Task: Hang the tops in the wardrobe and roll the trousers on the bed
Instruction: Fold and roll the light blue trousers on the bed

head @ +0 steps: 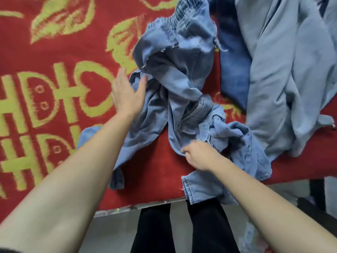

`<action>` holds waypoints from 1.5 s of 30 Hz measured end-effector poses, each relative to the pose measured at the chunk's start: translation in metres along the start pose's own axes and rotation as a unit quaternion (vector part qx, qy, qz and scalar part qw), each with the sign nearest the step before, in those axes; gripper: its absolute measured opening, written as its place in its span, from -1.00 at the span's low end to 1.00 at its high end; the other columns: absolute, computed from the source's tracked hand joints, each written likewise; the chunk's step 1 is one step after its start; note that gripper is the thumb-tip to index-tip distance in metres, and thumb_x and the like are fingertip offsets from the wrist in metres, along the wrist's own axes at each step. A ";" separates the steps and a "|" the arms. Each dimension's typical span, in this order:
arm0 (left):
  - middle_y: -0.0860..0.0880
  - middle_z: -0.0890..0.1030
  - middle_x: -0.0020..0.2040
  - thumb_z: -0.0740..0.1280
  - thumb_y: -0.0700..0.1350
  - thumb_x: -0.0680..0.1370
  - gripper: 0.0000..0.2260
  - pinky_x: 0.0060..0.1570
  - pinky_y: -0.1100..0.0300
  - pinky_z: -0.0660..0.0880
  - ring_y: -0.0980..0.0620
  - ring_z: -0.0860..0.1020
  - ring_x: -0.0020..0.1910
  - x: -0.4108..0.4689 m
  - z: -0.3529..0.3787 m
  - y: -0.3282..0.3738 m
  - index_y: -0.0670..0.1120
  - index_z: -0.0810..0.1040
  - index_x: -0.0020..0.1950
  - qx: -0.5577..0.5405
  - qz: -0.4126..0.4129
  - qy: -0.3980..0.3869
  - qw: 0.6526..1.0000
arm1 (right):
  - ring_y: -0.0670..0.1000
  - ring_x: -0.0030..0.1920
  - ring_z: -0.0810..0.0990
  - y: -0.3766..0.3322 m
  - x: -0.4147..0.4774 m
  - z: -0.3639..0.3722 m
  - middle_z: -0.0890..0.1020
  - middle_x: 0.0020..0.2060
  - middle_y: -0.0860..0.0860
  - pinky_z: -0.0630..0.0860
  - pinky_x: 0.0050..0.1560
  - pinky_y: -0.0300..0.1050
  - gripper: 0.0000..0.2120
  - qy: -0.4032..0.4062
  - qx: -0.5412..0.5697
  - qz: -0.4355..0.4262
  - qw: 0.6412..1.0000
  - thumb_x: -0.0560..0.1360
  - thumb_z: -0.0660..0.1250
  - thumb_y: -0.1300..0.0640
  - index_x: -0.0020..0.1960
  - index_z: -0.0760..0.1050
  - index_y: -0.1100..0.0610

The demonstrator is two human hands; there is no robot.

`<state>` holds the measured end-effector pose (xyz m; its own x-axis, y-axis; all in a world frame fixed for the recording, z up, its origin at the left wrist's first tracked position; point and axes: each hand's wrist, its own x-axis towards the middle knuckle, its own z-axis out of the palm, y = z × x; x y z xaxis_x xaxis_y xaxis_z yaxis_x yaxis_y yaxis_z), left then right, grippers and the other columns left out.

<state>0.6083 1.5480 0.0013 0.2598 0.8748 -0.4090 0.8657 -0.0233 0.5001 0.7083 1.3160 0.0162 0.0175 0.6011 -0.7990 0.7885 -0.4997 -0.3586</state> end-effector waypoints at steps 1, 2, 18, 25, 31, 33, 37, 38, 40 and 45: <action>-0.10 0.45 0.40 0.21 0.22 0.57 -0.38 0.39 -0.11 0.27 -0.17 0.36 0.41 0.011 0.003 0.007 -0.07 0.20 0.53 -0.020 -0.011 -0.044 0.999 | 0.19 0.15 0.55 -0.005 0.000 -0.006 0.54 0.17 0.11 0.49 0.16 0.04 -0.70 0.054 0.051 0.013 0.997 0.57 0.15 0.16 0.19 0.59 0.08; -0.09 0.54 0.29 0.23 0.18 0.55 -0.43 0.34 -0.14 0.33 -0.20 0.44 0.33 0.018 0.006 0.012 -0.04 0.26 0.48 -0.020 -0.012 -0.078 0.997 | 0.16 0.14 0.55 -0.011 0.002 -0.013 0.50 0.16 0.09 0.48 0.16 0.04 -0.72 0.136 0.116 0.018 0.984 0.55 0.19 0.18 0.19 0.58 0.11; -0.08 0.59 -0.20 0.23 -0.27 0.46 -0.78 -0.33 0.18 0.50 -0.05 0.51 -0.31 -0.052 -0.047 -0.117 -0.02 0.59 -0.05 -0.128 -0.287 -0.090 0.945 | 0.21 0.31 0.47 -0.045 0.064 -0.082 0.47 0.29 0.17 0.34 0.32 0.00 -0.45 0.280 0.178 0.041 0.942 0.58 0.27 0.15 0.54 0.27 -0.01; -0.03 0.61 -0.03 0.18 0.00 0.56 -0.74 -0.26 0.20 0.42 0.00 0.52 -0.21 -0.049 -0.072 -0.084 -0.10 0.55 0.10 -0.299 -0.319 0.033 0.899 | 0.13 0.08 0.57 -0.054 0.013 0.016 0.51 0.06 0.03 0.51 0.10 0.02 -0.61 0.235 0.124 -0.029 0.964 0.50 0.32 0.07 0.33 0.51 0.00; -0.12 0.41 0.44 0.16 0.56 0.35 -0.16 0.41 -0.15 0.29 -0.15 0.39 0.39 -0.054 -0.051 -0.042 0.02 0.44 0.42 -0.165 -0.214 -0.110 0.957 | 0.04 0.04 0.60 -0.050 -0.015 0.025 0.54 0.02 -0.08 0.52 0.07 -0.06 -0.56 0.138 0.058 -0.124 0.981 0.49 0.32 -0.02 0.37 0.49 -0.08; -0.15 0.28 0.46 0.26 0.55 0.30 -0.29 0.46 -0.12 0.22 -0.19 0.26 0.45 -0.060 -0.043 -0.034 0.17 0.53 0.31 -0.075 -0.166 -0.150 0.972 | 0.06 0.05 0.62 -0.052 -0.023 0.017 0.61 0.02 -0.07 0.51 0.01 -0.06 -0.61 0.151 0.000 -0.142 0.978 0.52 0.23 -0.09 0.32 0.53 -0.05; -0.07 0.28 0.22 0.47 0.31 0.35 -0.66 0.34 -0.01 0.28 -0.15 0.24 0.33 -0.078 -0.025 -0.035 0.17 0.62 0.02 -0.011 -0.072 -0.125 0.989 | 0.14 -0.14 0.60 -0.069 -0.027 -0.020 0.60 -0.21 0.07 0.42 -0.25 -0.03 -0.68 0.438 0.016 -0.060 0.897 0.58 0.17 -0.03 -0.18 0.57 0.12; -0.05 0.27 0.16 0.49 0.26 0.36 -0.69 0.32 0.04 0.28 -0.13 0.27 0.28 -0.084 -0.022 -0.038 0.15 0.61 0.00 -0.008 -0.044 -0.109 0.993 | 0.15 -0.10 0.57 -0.073 -0.020 -0.035 0.58 -0.16 0.10 0.43 -0.17 0.01 -0.71 0.503 0.048 -0.031 0.862 0.59 0.21 -0.01 -0.15 0.56 0.14; -0.04 0.28 0.13 0.51 0.14 0.39 -0.71 0.24 0.10 0.30 -0.10 0.31 0.22 -0.099 -0.019 -0.046 0.06 0.59 0.02 -0.002 0.006 -0.082 0.997 | 0.14 0.11 0.51 -0.075 0.001 -0.071 0.54 0.06 0.13 0.40 0.13 0.01 -0.68 0.548 0.094 0.026 0.830 0.56 0.24 -0.10 0.09 0.56 0.14; -0.14 0.39 0.19 0.33 -0.28 0.45 -0.74 -0.06 -0.08 0.39 -0.20 0.48 -0.07 -0.138 -0.026 -0.063 -0.15 0.42 0.12 0.029 0.108 -0.100 0.989 | 0.21 0.44 0.35 -0.072 0.052 -0.116 0.34 0.47 0.20 0.33 0.36 0.05 -0.20 0.249 0.071 0.104 0.960 0.54 0.31 0.01 0.62 -0.06 0.13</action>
<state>0.5069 1.4419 0.0462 0.5163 0.7325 -0.4436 0.8024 -0.2328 0.5496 0.7234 1.4553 0.0565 0.4856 0.6854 -0.5427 0.6450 -0.6999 -0.3068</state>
